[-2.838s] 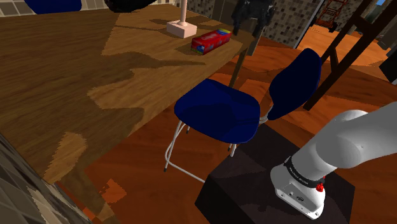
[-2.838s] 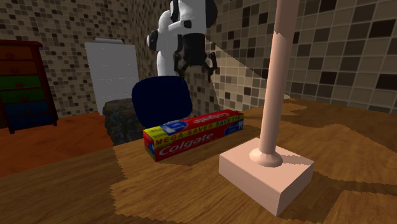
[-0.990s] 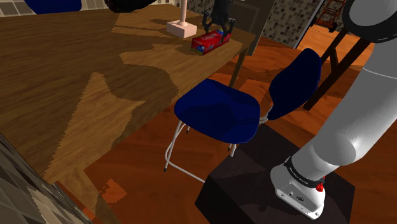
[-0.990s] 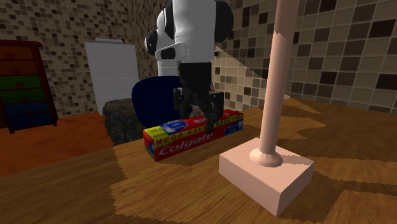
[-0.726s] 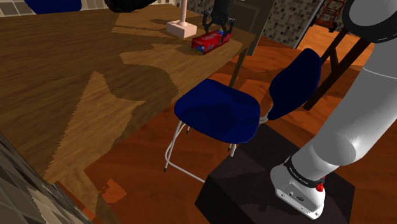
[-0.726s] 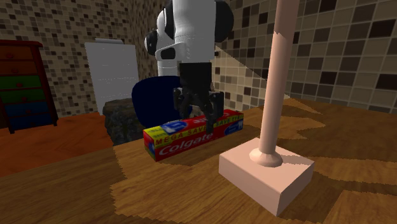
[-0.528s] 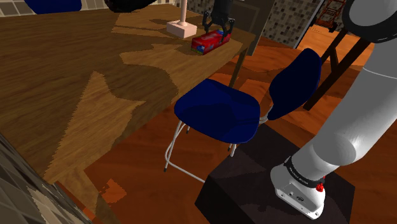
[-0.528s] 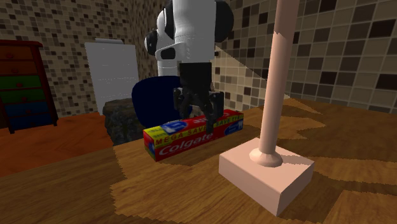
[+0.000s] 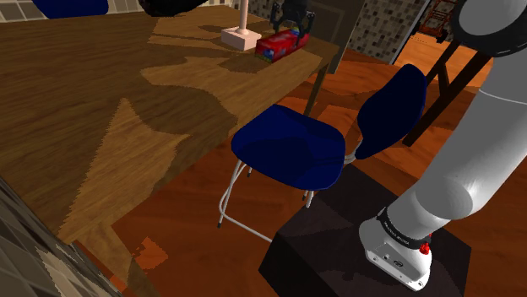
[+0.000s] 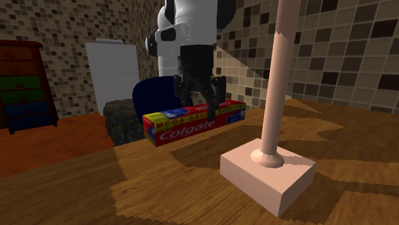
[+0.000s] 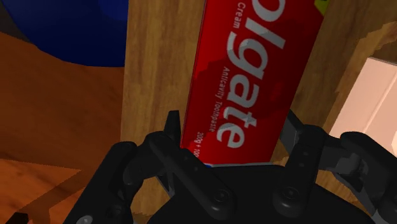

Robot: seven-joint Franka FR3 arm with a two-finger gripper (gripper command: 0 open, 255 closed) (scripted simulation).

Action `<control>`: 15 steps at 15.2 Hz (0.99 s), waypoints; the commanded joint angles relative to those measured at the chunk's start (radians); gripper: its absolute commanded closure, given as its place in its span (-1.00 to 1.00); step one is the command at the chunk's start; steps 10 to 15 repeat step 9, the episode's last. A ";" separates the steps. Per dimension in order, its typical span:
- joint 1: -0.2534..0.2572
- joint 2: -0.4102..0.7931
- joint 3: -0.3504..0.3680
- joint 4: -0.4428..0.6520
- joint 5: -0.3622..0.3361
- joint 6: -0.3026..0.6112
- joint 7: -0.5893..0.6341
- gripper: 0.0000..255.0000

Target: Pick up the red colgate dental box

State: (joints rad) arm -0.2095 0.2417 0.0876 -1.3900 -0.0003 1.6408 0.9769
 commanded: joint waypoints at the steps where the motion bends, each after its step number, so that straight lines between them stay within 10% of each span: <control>1: 0.000 0.004 0.000 0.032 0.000 -0.027 0.000 1.00; 15: 0.003 0.035 0.001 0.161 -0.003 -0.125 0.003 1.00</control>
